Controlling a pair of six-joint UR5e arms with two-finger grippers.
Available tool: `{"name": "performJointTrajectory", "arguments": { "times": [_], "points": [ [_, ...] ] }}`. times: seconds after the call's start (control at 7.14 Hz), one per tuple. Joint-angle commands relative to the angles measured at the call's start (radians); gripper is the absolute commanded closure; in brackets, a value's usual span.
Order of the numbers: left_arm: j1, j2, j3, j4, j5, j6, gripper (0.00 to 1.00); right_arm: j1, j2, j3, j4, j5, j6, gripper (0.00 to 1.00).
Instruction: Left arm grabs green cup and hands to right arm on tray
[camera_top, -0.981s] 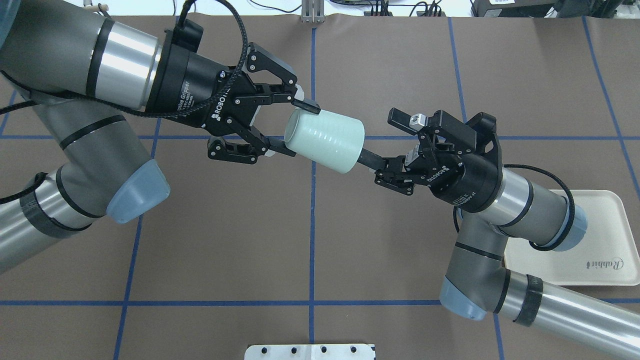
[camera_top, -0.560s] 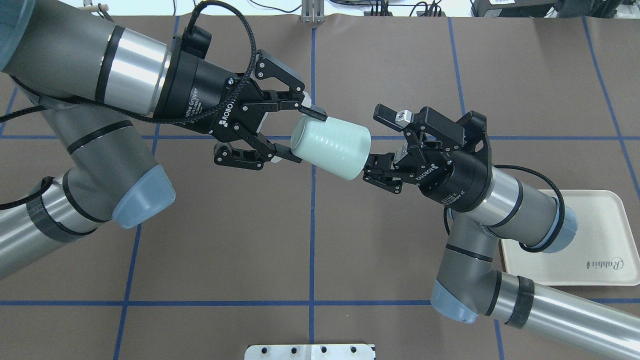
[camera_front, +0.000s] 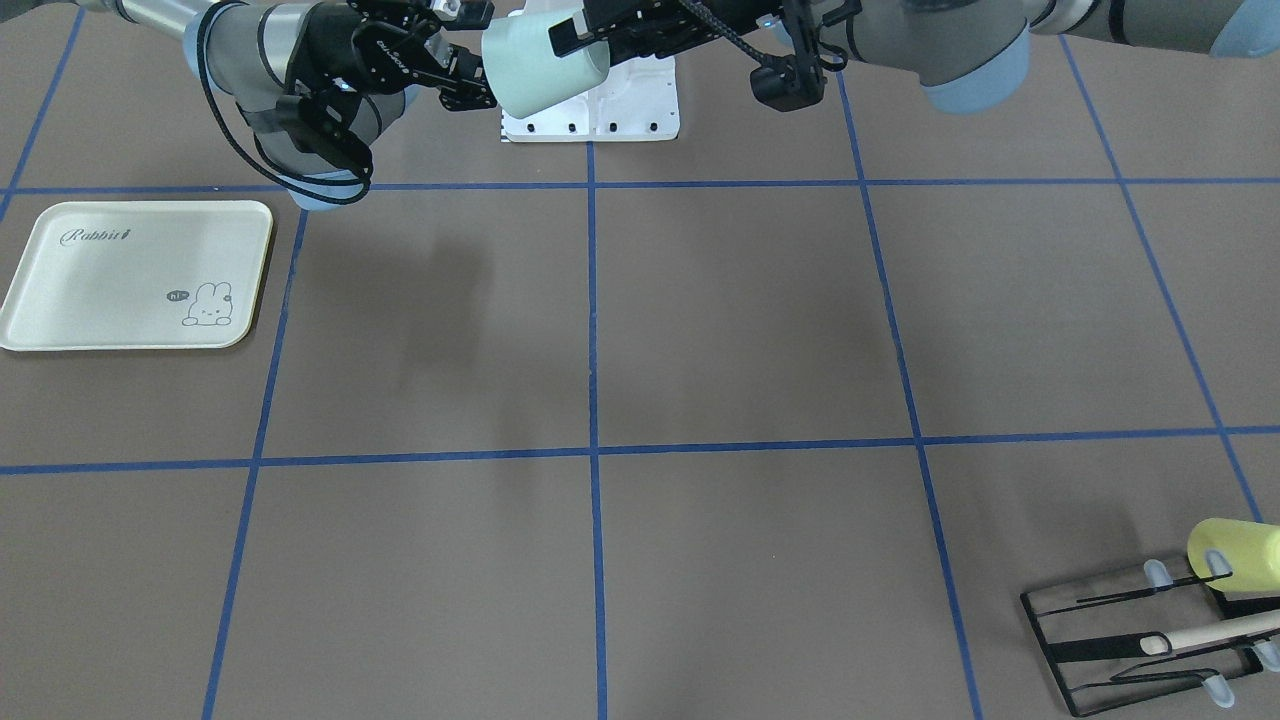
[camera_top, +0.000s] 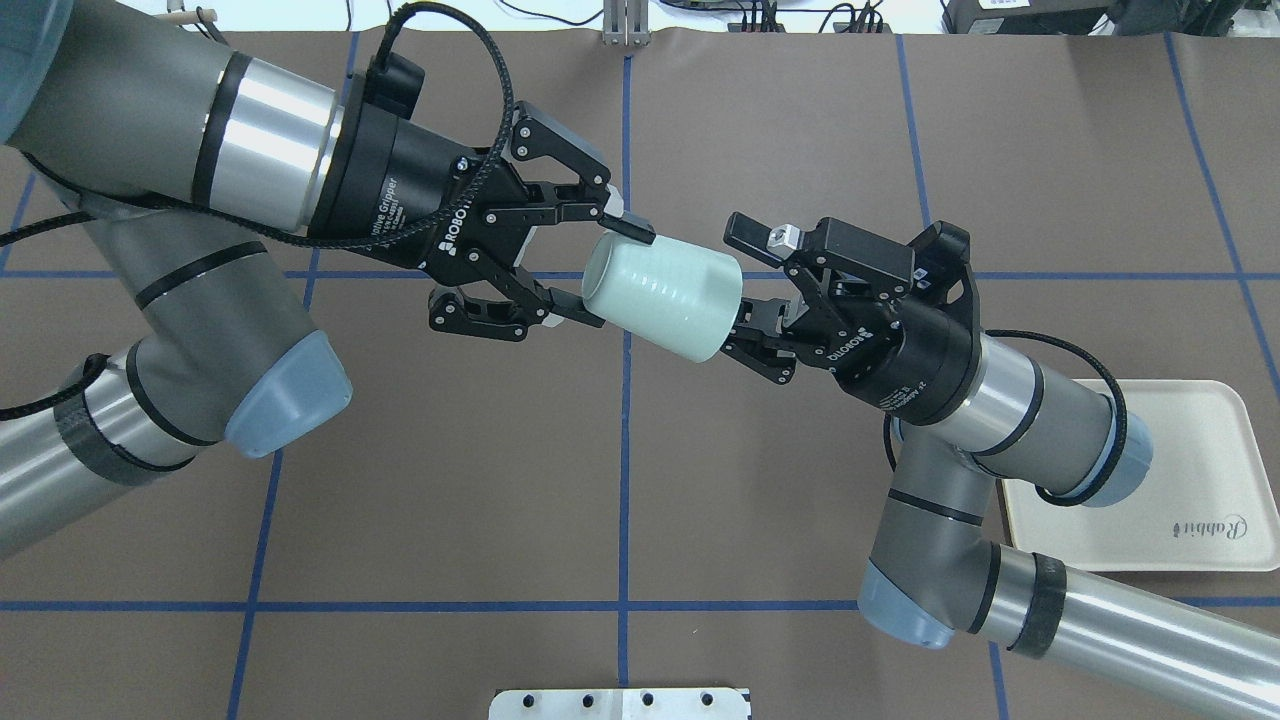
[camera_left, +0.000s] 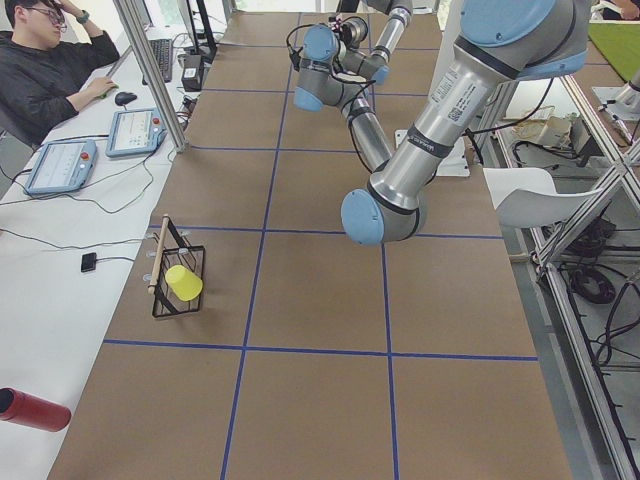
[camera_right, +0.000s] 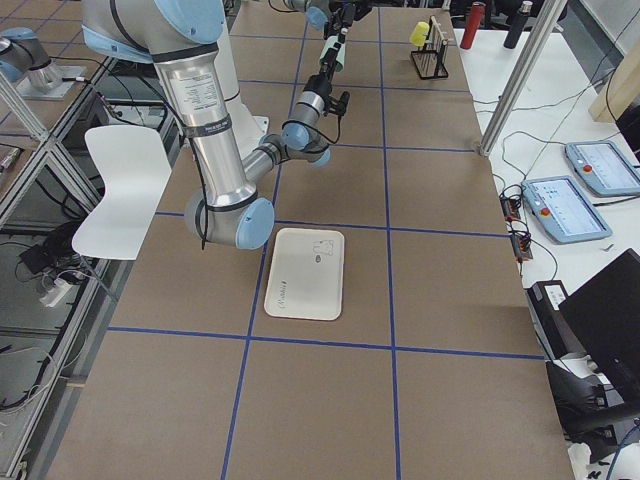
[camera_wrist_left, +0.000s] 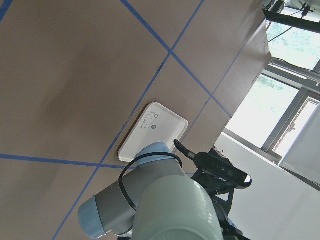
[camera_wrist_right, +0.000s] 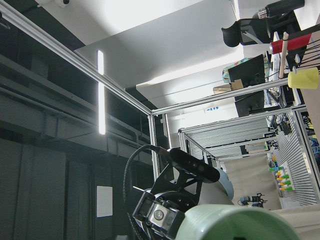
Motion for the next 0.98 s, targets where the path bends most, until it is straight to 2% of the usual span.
{"name": "performJointTrajectory", "arguments": {
  "times": [0.0,0.28,0.56,0.7,0.84],
  "points": [
    [0.0,-0.002,0.0,-0.003,0.0,0.001,1.0,-0.002,0.0,0.0,0.0,0.0,0.0,0.52],
    [0.0,-0.002,0.0,-0.004,0.0,0.002,1.0,-0.005,0.0,0.0,0.0,0.0,0.0,0.65],
    [0.0,-0.002,0.0,-0.004,0.0,0.004,1.0,-0.005,0.0,0.0,0.0,0.0,0.002,0.71],
    [0.0,-0.002,0.0,-0.006,0.0,0.007,0.86,-0.005,0.0,0.0,0.0,0.0,0.002,0.81],
    [0.0,-0.006,0.0,-0.009,0.001,0.017,0.01,-0.006,0.0,0.0,0.0,0.0,0.002,0.99]
  ]
}}
